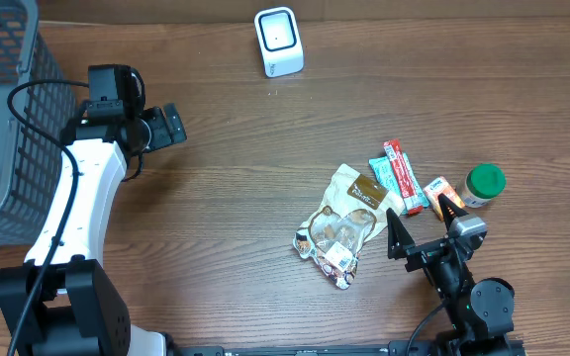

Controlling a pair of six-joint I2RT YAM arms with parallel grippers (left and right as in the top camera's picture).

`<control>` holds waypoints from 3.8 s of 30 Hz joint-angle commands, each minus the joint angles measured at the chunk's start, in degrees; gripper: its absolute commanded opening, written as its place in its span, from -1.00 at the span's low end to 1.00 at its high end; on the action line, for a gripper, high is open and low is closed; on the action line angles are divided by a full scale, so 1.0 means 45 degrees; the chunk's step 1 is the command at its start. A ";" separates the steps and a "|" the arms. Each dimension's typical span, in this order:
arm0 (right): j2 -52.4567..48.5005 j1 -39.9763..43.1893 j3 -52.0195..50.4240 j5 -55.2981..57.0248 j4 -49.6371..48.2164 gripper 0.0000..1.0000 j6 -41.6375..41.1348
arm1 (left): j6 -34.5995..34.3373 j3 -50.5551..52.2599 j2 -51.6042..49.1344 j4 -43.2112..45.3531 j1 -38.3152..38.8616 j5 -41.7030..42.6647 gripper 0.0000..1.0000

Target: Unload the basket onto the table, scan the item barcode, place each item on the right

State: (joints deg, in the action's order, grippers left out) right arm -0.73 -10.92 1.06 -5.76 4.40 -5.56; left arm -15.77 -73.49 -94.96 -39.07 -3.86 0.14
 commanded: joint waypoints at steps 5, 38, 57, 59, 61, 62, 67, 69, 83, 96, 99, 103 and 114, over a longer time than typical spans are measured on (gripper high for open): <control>0.0126 0.0039 -0.0131 0.0019 -0.0024 1.00 -0.0097 | -0.0024 -0.0170 -0.0015 0.0029 -0.0019 -0.0131 0.99; 0.0126 0.0039 -0.0131 0.0019 -0.0024 1.00 -0.0097 | -0.0024 -0.0165 0.3060 0.0005 0.0287 -0.0160 0.99; 0.0126 0.0039 -0.0131 0.0019 -0.0024 1.00 -0.0097 | -0.0024 0.1171 1.2293 -0.2244 0.0291 0.0869 0.99; 0.0126 0.0039 -0.0131 0.0019 -0.0024 1.00 -0.0097 | -0.0019 0.2011 1.3211 -0.2064 0.0291 0.0578 0.99; 0.0126 0.0039 -0.0131 0.0019 -0.0024 1.00 -0.0097 | -0.0015 0.3075 1.4319 -0.1297 0.0291 0.0189 1.00; 0.0126 0.0039 -0.0131 0.0019 -0.0024 1.00 -0.0097 | 0.0005 0.3589 1.4834 -0.0772 0.0291 0.0155 0.99; 0.0126 0.0039 -0.0131 0.0019 -0.0024 1.00 -0.0097 | 0.0029 0.6659 1.7578 0.4027 0.0291 0.0291 1.00; 0.0126 0.0039 -0.0131 0.0019 -0.0024 1.00 -0.0097 | 0.0024 0.7941 1.8637 0.6222 0.0291 0.0359 1.00; 0.0126 0.0039 -0.0131 0.0019 -0.0024 1.00 -0.0097 | -0.0019 1.3882 2.1051 1.2410 0.0306 0.1821 0.99; 0.0126 0.0039 -0.0131 0.0019 -0.0024 1.00 -0.0097 | 0.1647 1.6271 2.1056 0.8325 0.0306 0.0845 0.99; 0.0126 0.0039 -0.0131 0.0019 -0.0024 1.00 -0.0097 | 0.2535 1.6271 2.1056 0.7732 0.0306 0.0675 1.00; 0.0126 0.0039 -0.0131 0.0019 -0.0024 1.00 -0.0097 | 0.2560 1.6271 2.1056 0.7737 0.0301 0.0675 0.99; 0.0126 0.0039 -0.0131 0.0019 -0.0024 1.00 -0.0097 | 0.2560 1.6271 2.1046 0.7737 0.0301 0.0675 0.99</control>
State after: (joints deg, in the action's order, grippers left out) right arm -0.73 -10.92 1.06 -5.76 4.54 -5.78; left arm -5.54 -0.47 -0.75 -4.05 -2.98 3.99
